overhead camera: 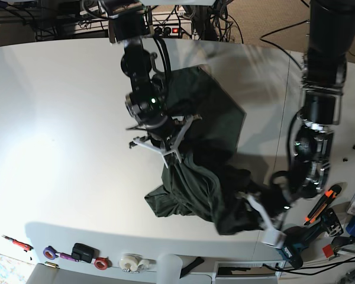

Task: Layout the t-shirt on the table in an organized manner, then fold the t-shirt properly
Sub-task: 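Lower the held fabric and grasp the shirt with both grippers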

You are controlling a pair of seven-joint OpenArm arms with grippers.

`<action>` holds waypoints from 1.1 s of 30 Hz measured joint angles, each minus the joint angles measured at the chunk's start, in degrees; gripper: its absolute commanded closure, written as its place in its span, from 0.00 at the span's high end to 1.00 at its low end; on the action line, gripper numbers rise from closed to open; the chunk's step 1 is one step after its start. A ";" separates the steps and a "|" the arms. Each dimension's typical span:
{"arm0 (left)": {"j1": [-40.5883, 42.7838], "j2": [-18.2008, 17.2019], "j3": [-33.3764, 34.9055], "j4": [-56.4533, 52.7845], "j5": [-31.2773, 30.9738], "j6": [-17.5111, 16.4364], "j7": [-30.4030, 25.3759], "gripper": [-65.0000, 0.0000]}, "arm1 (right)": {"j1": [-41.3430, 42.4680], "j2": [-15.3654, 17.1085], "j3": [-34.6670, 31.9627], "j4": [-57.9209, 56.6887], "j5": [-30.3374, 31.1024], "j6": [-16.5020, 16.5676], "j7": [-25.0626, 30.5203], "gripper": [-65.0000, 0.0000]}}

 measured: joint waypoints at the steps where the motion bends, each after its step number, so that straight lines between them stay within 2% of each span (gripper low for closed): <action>1: -0.07 0.83 0.79 0.04 0.96 0.00 -0.11 0.00 | -1.49 0.02 0.00 1.99 -0.02 0.17 0.02 0.00; 6: 0.00 2.97 2.60 -0.04 6.19 0.00 -0.24 0.00 | -8.13 0.04 0.04 10.27 1.88 1.22 -1.55 0.00; 10: -0.04 3.13 2.86 -0.04 6.23 -0.02 -0.63 0.00 | -11.45 0.09 0.04 13.38 2.82 1.31 -1.49 0.00; 13: -0.04 2.78 2.86 -0.04 10.29 0.00 -3.85 0.00 | -12.15 0.17 0.04 13.51 2.84 1.33 -2.75 0.00; 14: -0.04 2.64 2.86 -0.04 11.58 1.03 -4.39 0.00 | -12.26 0.15 0.04 13.51 2.84 1.36 -3.67 0.00; 17: -0.02 2.12 2.86 -0.04 15.34 5.77 -4.72 0.00 | -12.35 0.17 0.04 13.51 2.71 1.38 -6.19 0.26; 19: -0.02 1.27 2.86 -0.04 16.26 7.82 -4.70 0.19 | -12.39 0.17 0.04 13.51 2.56 1.36 -6.19 0.40; 21: -0.04 0.24 2.86 -0.04 16.55 9.90 -4.94 0.30 | -12.39 0.17 0.04 13.51 0.85 1.31 -5.44 0.40; 25: -0.02 -2.16 2.86 -0.04 16.65 13.38 -5.07 0.31 | -12.37 0.17 0.04 13.51 -3.63 -3.10 -2.36 0.40; 27: -0.02 -3.13 2.84 -0.04 16.68 13.99 -5.11 0.31 | -12.20 0.20 0.04 13.51 -3.54 -4.09 -0.96 0.40; 33: 0.42 -3.98 2.86 -0.04 16.52 13.99 -5.18 0.31 | -6.38 0.17 0.04 13.51 -3.43 -4.09 2.21 0.40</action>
